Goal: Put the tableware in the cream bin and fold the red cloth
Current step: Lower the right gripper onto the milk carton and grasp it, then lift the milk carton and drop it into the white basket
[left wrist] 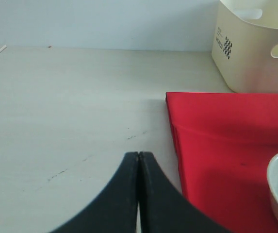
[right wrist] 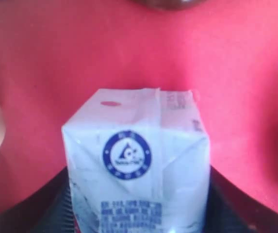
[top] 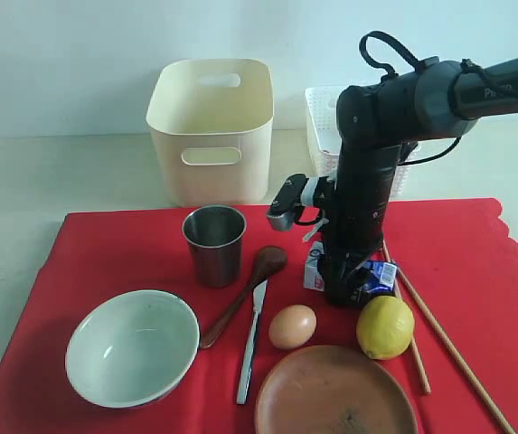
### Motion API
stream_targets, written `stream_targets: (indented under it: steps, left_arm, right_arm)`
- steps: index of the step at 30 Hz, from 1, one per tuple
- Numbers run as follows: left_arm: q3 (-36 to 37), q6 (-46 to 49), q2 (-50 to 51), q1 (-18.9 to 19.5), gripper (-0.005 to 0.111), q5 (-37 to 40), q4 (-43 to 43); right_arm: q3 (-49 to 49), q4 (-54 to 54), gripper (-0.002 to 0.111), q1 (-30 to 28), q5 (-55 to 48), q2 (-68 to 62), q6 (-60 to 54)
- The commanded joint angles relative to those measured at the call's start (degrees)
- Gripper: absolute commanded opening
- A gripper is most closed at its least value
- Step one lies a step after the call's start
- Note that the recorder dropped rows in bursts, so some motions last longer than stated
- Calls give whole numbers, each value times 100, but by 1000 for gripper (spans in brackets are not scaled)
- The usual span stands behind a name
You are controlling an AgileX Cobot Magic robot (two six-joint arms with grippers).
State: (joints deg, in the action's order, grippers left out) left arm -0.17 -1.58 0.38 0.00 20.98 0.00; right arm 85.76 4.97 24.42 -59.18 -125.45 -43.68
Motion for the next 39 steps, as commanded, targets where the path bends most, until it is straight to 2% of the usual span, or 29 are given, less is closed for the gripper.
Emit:
stream_targets:
  steps: [1,13,23,30,39]
  left_arm:
    - [17,21,-38,8,0,-74,0]
    - [17,21,-38,8,0,-74,0]
    - [17,21,-38,8,0,-74,0]
    - [17,21,-38,8,0,-74,0]
    - [17,21,-38,8,0,-74,0]
  right_arm:
    - [-1,-148,0,-10,-83,60,100]
    - [-1,-251,0,-10,519,1010,1101]
    - [14,-235,0,-59,2377,1747,2188]
    - [607,-226,0,-584,2796,1614,3101]
    - [865,675,0,-1265,3719,1145,3240]
